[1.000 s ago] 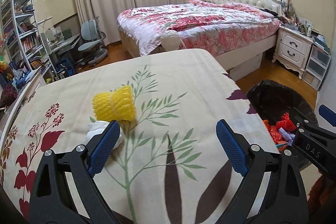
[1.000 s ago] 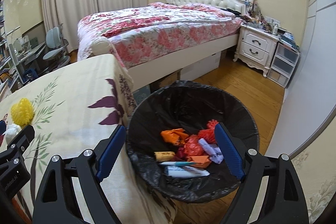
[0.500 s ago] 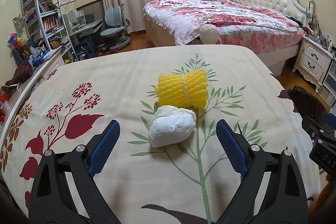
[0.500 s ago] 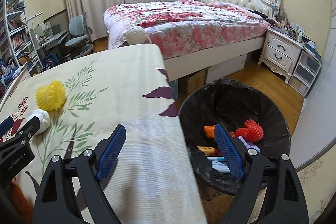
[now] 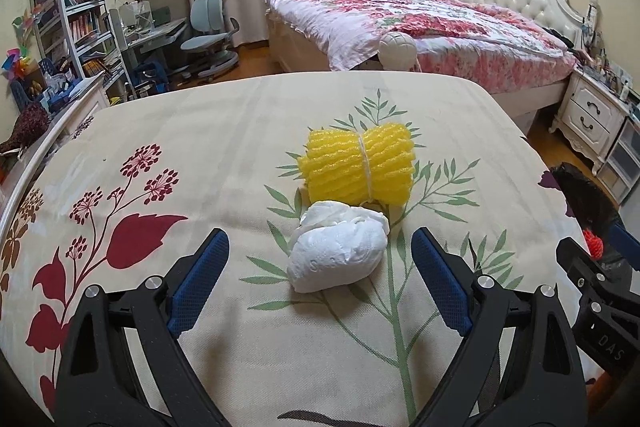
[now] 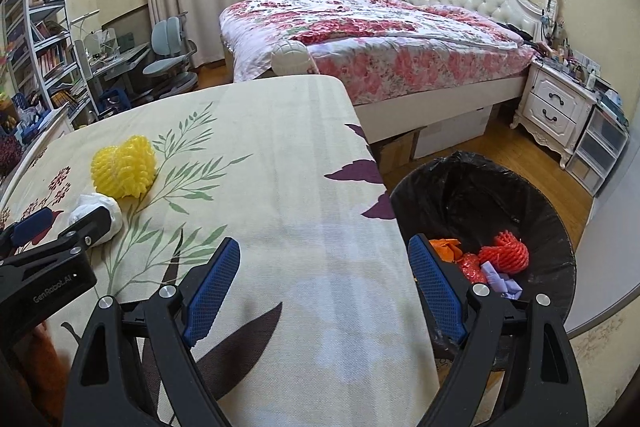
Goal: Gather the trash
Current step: 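Grasp the white crumpled tissue with the left gripper, then grasp the yellow foam net with the right gripper while the left gripper holds the tissue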
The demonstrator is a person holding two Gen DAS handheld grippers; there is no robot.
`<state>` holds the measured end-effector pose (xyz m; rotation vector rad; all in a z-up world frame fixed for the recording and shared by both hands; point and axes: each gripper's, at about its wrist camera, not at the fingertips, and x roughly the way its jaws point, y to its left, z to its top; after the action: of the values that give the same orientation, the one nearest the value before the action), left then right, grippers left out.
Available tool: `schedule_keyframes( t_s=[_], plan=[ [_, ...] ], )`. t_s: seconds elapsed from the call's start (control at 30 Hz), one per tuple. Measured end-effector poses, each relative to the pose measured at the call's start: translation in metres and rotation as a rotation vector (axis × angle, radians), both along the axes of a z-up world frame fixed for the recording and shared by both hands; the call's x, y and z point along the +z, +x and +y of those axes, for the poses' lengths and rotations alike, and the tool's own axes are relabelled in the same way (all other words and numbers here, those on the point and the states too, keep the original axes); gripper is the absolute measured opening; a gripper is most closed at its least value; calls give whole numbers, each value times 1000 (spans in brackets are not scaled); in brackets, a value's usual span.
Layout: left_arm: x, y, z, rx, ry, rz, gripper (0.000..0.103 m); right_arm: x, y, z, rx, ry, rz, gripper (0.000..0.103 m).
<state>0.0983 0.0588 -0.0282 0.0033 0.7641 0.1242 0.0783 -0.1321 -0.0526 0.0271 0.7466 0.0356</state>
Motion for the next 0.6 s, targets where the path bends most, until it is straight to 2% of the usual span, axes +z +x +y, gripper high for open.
schedule_keyframes(
  t_s=[0.13,0.23,0.47,0.6],
  plan=[
    [-7,6,2,-23,-28,48,58,0,0,5,14,-4,2,83],
    [-10,7,4,-54,-64,62,45,0,1,6,20,-3,4,83],
    [-6,0,10,-54,-65,48,43,2,2,18,45,-8,5,83],
    [-2,-6,27,-25,-49,34,43,5,3,36,83,-8,1,83]
  ],
)
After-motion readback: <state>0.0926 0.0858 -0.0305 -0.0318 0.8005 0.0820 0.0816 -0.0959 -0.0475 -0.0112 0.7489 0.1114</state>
